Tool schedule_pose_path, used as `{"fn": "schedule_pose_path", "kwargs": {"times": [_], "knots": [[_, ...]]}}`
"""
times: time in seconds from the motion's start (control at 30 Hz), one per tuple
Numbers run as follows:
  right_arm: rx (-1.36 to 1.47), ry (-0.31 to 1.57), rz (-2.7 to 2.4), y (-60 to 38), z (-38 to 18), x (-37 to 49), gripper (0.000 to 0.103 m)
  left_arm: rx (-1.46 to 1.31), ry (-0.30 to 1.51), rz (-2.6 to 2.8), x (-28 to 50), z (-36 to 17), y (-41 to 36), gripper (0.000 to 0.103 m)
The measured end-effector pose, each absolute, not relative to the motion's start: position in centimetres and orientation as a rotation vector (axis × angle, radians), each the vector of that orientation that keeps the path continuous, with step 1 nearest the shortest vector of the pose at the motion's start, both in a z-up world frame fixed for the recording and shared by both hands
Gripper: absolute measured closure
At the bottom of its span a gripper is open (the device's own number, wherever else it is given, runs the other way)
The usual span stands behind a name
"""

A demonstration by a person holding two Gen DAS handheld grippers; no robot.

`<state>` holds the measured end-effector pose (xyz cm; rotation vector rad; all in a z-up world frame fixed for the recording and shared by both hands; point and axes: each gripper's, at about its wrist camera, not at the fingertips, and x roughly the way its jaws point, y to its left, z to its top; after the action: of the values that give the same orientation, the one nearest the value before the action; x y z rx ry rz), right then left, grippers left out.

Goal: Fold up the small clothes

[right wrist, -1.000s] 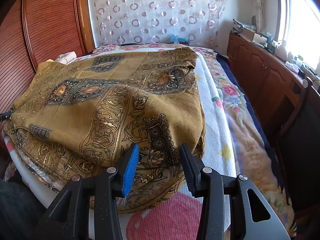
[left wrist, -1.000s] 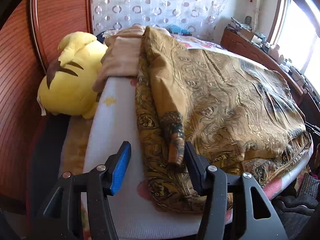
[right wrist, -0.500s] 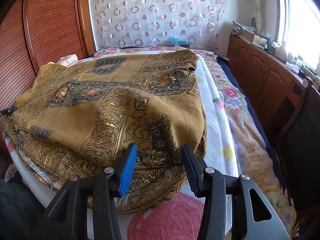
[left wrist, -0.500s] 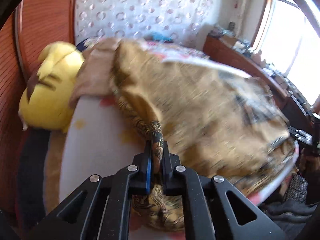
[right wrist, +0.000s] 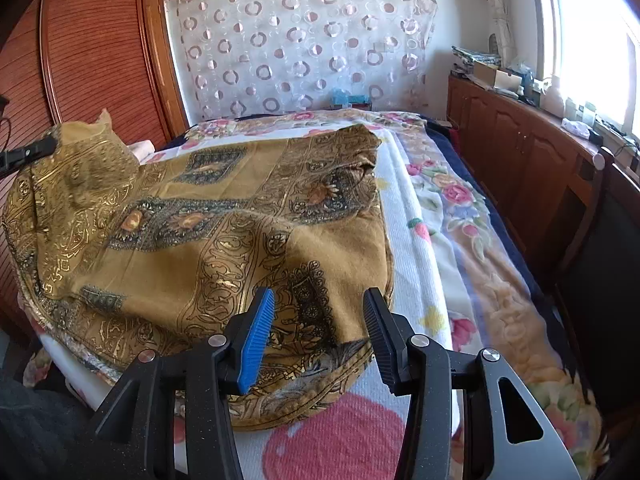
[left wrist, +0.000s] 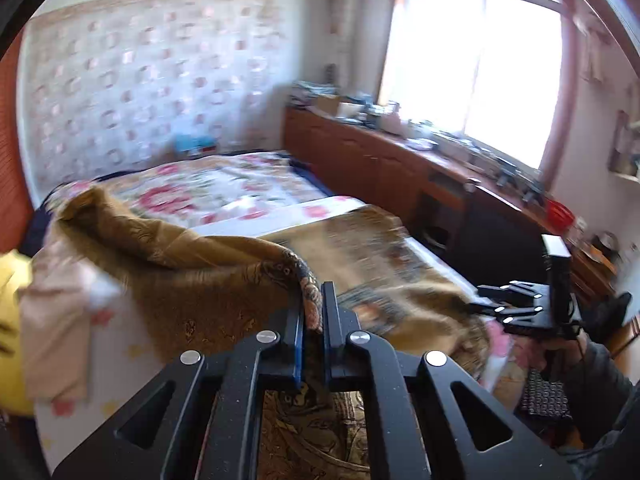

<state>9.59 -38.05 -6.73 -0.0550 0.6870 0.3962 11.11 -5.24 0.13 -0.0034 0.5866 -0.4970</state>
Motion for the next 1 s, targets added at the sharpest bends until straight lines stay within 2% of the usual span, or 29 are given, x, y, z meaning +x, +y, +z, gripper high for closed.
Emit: {"fn": "schedule_pose_path", "kwargs": {"times": [0.2,0.23,0.27,0.37,0.4,0.43,0.47,1.0], "knots": [[-0.057,0.671,0.407,-37.8,-6.5,8.8,0.055,0.015,0.592,-0.589,11.3,1.1,-9.5,0.095],[-0.057,0.667,0.413,-37.8,-6.4,8.7,0.055,0.017,0.612,-0.592,11.2,0.7,-9.6,0.089],[-0.056,0.665,0.421,-37.7,-6.4,8.6,0.055,0.02,0.623,-0.601,11.2,0.4,-9.6,0.072],[-0.06,0.664,0.445,-36.9,-6.4,8.5,0.055,0.016,0.623,-0.613,10.5,-0.5,-9.2,0.045],[-0.065,0.665,0.452,-36.5,-6.4,8.6,0.055,0.018,0.624,-0.599,10.2,-0.6,-9.3,0.04],[-0.07,0.665,0.459,-36.1,-6.4,8.7,0.055,0.019,0.622,-0.572,10.0,-0.7,-8.7,0.03],[-0.074,0.664,0.467,-35.5,-6.5,8.8,0.055,0.015,0.617,-0.562,9.7,-0.8,-8.4,0.026],[-0.179,0.688,0.632,-26.1,-7.8,11.8,0.055,-0.057,0.639,-0.357,8.3,-4.9,-1.7,0.023]]}}
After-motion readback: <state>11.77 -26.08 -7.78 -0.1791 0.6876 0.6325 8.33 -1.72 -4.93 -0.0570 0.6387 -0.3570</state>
